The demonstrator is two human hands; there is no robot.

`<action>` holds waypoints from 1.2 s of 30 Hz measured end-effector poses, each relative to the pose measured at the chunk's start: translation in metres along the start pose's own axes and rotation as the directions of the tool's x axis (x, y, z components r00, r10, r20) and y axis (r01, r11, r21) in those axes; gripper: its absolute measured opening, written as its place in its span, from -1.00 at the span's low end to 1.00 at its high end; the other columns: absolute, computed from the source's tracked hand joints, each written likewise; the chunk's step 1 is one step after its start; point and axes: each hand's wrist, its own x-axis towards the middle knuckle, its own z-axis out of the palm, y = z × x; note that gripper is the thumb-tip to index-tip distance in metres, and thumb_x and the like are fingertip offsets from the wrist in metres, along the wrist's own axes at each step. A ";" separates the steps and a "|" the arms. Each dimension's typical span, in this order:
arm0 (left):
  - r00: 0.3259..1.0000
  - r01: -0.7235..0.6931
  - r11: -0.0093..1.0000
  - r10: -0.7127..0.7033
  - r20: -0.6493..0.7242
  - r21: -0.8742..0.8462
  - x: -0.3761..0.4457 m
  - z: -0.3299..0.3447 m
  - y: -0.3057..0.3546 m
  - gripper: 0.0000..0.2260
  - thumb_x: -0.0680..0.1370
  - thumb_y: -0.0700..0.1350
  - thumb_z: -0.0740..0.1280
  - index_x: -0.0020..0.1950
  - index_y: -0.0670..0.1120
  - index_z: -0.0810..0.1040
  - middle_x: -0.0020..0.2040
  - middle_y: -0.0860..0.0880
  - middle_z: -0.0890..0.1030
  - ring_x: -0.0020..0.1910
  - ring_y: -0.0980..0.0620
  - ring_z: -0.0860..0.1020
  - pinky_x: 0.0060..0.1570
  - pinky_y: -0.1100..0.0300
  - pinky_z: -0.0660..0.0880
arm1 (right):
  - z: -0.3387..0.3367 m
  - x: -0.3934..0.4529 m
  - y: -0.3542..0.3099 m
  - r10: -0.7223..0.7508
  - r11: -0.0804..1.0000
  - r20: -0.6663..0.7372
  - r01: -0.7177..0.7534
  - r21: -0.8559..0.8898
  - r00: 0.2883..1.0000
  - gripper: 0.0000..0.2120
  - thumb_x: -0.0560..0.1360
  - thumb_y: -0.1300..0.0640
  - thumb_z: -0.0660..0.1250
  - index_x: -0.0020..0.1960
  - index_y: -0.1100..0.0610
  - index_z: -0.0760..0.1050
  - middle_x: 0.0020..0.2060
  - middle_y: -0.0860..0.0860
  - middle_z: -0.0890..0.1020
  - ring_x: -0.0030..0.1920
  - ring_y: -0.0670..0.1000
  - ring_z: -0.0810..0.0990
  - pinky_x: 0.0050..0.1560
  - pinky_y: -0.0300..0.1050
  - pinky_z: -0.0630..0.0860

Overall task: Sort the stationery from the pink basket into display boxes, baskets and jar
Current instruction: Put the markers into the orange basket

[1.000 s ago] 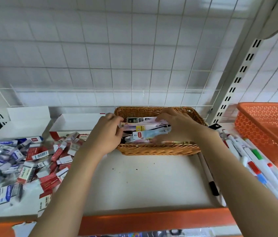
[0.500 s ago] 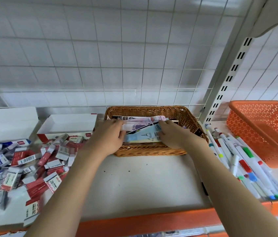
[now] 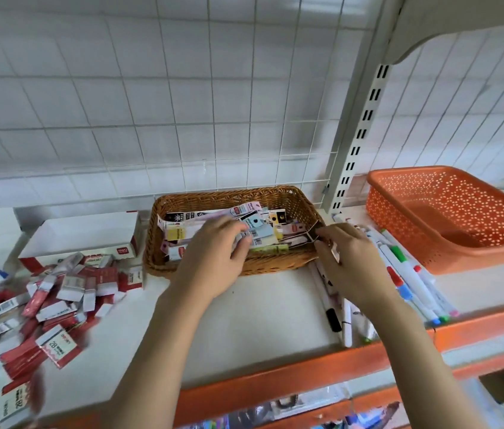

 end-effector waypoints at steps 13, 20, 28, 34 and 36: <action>0.989 0.102 0.995 -0.101 -0.107 0.005 -0.012 0.103 0.162 -0.65 0.53 0.08 0.15 0.09 -0.11 0.57 0.02 -0.03 0.58 0.00 -0.03 0.54 -0.04 0.08 0.52 | -0.068 -0.044 0.132 0.095 0.995 0.171 -0.094 -0.017 0.981 -0.69 0.49 0.23 0.30 0.24 0.18 0.52 0.10 0.16 0.57 0.07 0.24 0.54 -0.02 -0.03 0.45; 0.749 0.625 0.751 -0.654 0.108 0.214 -0.029 0.116 0.195 -0.29 0.37 0.33 0.35 0.32 -0.08 0.24 0.14 -0.07 0.39 0.12 -0.07 0.42 0.07 0.08 0.45 | -0.071 -0.051 0.151 -0.012 0.999 0.275 -0.003 0.054 0.961 -0.74 0.51 0.21 0.25 0.19 0.20 0.50 0.13 0.13 0.53 0.13 0.21 0.50 0.07 0.03 0.49; 0.724 0.624 0.738 -0.670 0.167 0.256 -0.020 0.105 0.203 -0.69 0.52 -0.08 0.32 0.18 -0.16 0.36 -0.06 -0.05 0.43 -0.12 -0.01 0.44 -0.17 0.18 0.41 | -0.068 -0.043 0.152 -0.025 0.999 0.350 0.012 0.039 0.936 -0.68 0.53 0.18 0.23 0.27 0.21 0.43 0.25 0.13 0.46 0.27 0.18 0.41 0.31 0.06 0.35; 0.743 0.642 0.743 -0.664 0.084 0.190 -0.018 0.095 0.199 -0.72 0.57 -0.18 0.22 0.24 -0.19 0.27 -0.13 -0.06 0.43 -0.24 0.00 0.47 -0.37 0.23 0.35 | -0.068 -0.038 0.146 0.022 1.000 0.383 -0.024 -0.002 0.923 -0.55 0.56 0.15 0.19 0.42 0.19 0.27 0.33 0.12 0.40 0.34 0.17 0.36 0.32 -0.01 0.30; 0.754 0.644 0.750 -0.656 0.045 0.150 -0.008 0.092 0.200 -0.68 0.57 -0.17 0.23 0.29 -0.19 0.26 -0.04 -0.12 0.46 -0.22 -0.01 0.48 -0.36 0.25 0.38 | -0.066 -0.035 0.142 0.039 0.999 0.388 -0.034 -0.019 0.921 -0.54 0.56 0.16 0.16 0.44 0.19 0.24 0.32 0.14 0.42 0.32 0.18 0.38 0.29 -0.01 0.32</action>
